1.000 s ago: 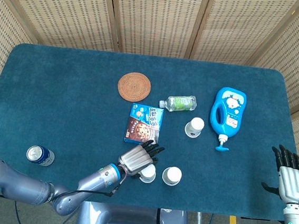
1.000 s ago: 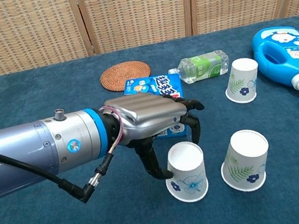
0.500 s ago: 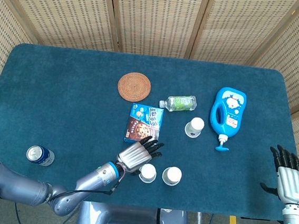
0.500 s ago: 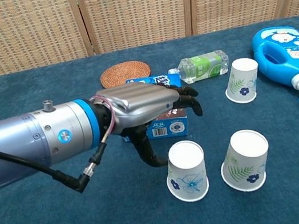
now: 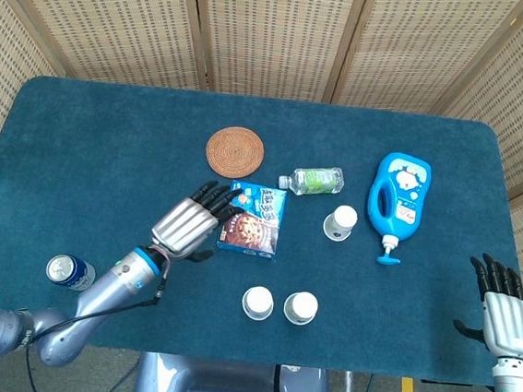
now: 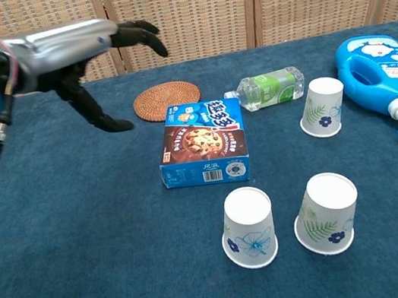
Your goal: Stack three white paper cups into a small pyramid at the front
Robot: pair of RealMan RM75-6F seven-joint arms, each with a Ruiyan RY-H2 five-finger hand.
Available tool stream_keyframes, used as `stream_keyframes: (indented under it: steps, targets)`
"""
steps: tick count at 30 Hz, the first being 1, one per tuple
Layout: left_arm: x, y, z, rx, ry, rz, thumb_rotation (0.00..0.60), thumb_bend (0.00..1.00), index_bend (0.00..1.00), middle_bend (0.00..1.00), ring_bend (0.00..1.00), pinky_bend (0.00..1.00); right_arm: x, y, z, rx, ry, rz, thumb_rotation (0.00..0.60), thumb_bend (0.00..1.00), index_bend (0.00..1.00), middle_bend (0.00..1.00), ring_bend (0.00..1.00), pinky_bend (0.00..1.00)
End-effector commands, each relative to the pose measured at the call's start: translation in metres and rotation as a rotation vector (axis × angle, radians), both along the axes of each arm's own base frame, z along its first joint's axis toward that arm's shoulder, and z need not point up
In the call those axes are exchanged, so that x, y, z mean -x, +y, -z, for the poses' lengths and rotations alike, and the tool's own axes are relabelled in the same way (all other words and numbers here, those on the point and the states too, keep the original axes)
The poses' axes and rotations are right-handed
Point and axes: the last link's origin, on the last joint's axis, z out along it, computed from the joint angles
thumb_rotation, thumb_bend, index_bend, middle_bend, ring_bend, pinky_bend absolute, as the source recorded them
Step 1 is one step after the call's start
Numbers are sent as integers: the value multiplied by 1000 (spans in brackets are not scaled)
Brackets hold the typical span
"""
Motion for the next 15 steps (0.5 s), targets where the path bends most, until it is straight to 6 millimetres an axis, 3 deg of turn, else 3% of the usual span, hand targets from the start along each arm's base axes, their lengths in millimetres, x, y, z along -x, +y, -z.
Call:
stream_keyframes:
  steps: [1,6,9,14,15]
  targets:
    - [27,-10,-26,-77,-21,-43,600,242,153,0,0,0,0,0,0,0,0,-2,600,126,64,0,0,73]
    - [69,-27,-52,-203,-9,-102,600,242,143,0,0,0,-2,1,1,0,0,-5,600,126,64,0,0,73]
    - [104,-49,-66,-292,27,-147,600,242,138,0,0,0,-3,1,2,-3,3,-9,600,126,64,0,0,73]
    - [132,-72,-73,-339,35,-195,600,242,113,0,0,0,-4,0,3,-4,9,-15,600,126,64,0,0,73]
    - [146,-83,-75,-339,46,-231,600,242,107,0,0,0,-4,0,3,-5,11,-18,600,126,64,0,0,73]
